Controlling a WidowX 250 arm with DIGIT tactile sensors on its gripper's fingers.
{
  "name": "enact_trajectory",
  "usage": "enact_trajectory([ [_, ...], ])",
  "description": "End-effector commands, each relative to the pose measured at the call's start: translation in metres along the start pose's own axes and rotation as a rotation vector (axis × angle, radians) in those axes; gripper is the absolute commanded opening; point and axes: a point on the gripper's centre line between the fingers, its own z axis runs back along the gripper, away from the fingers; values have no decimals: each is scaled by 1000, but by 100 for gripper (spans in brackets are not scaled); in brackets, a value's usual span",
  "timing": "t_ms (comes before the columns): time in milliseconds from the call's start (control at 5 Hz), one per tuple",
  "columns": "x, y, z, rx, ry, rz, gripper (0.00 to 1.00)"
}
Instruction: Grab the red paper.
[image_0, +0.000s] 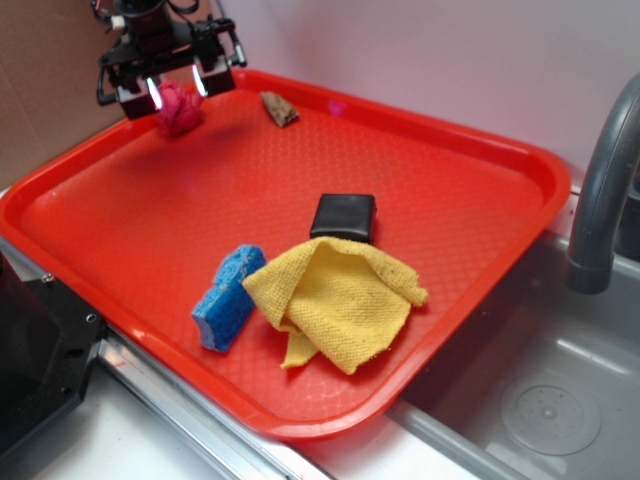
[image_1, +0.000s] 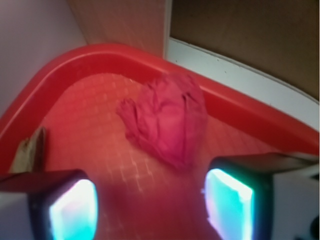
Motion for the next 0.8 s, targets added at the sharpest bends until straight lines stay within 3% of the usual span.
enact_trajectory([
  [0,27,3,-1,9,-62,-7,100],
  [600,27,27,-28,64,-63,-41,100],
])
